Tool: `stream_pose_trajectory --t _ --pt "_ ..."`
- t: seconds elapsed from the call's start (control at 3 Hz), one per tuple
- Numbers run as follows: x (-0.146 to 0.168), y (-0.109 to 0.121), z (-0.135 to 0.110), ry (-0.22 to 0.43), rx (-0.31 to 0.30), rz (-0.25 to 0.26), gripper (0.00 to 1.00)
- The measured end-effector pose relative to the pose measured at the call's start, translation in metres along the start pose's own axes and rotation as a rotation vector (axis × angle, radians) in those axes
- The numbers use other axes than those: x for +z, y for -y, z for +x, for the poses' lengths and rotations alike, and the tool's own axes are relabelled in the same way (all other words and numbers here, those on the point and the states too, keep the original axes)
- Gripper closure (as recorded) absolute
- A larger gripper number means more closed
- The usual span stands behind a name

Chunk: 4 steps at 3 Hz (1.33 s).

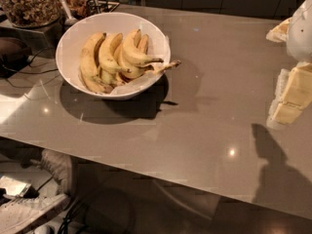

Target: Pick banana from white bowl

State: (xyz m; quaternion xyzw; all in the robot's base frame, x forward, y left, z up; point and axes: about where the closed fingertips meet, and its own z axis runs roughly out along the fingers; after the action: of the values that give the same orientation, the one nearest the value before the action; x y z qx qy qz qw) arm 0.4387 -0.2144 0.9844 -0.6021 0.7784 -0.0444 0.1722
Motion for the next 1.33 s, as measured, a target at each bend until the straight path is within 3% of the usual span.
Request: stream_pose_trajectory --t 0.33,0.67,1.0,1.33 --pt "0.000 0.000 0.000 0.000 0.000 0.000 0.00" --pt "-0.005 0.007 -0.005 -0.030 0.040 0.028 0.00" --pt "-0.015 0.025 -0.047 -0.068 0.055 0.077 0.00" --pt "-0.015 0.025 -0.048 -0.064 0.053 0.081 0.00"
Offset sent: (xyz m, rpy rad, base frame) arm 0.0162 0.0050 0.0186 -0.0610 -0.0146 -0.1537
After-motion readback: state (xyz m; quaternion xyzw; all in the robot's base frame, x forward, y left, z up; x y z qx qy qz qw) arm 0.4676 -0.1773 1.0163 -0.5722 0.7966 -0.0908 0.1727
